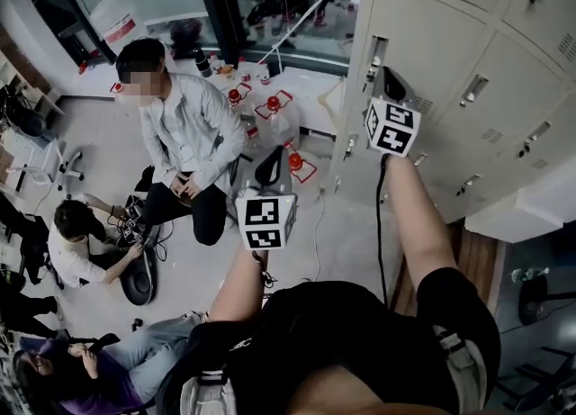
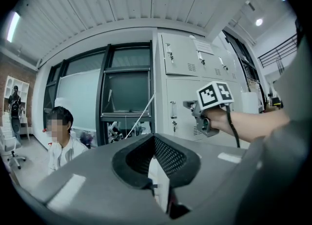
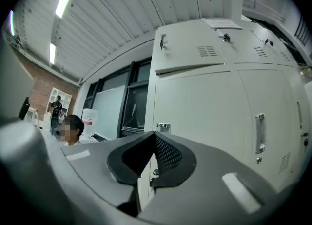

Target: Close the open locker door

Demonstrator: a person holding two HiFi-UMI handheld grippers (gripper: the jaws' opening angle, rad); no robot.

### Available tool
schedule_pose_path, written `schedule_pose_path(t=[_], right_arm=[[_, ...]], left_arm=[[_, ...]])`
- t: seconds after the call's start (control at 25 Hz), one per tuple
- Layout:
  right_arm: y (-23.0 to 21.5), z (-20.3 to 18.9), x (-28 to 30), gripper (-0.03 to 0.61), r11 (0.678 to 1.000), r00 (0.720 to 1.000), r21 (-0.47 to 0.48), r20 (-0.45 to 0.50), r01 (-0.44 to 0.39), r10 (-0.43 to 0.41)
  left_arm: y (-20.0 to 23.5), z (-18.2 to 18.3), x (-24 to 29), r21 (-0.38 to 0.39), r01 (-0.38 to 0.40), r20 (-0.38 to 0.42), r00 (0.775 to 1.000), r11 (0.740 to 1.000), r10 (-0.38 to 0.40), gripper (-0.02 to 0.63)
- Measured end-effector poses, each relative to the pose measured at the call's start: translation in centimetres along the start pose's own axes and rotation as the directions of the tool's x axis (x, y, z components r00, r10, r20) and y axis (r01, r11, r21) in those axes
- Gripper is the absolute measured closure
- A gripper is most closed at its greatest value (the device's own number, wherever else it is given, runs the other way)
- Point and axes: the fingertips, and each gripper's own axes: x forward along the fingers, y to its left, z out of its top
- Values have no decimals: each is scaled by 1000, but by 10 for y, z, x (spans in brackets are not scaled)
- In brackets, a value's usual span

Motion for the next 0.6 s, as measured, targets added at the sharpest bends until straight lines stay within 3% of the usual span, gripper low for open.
schedule_pose_path(t=[0.32, 0.6], right_arm=[[-13, -16, -129, 568, 999, 998, 17, 40, -45, 44], [-28, -31, -169, 568, 998, 999, 37, 8, -40, 40]], left_arm=[[-50, 1, 12, -12, 52, 7, 999, 999, -52, 614], [-92, 2, 18, -12, 95, -4, 995, 995, -96, 614]])
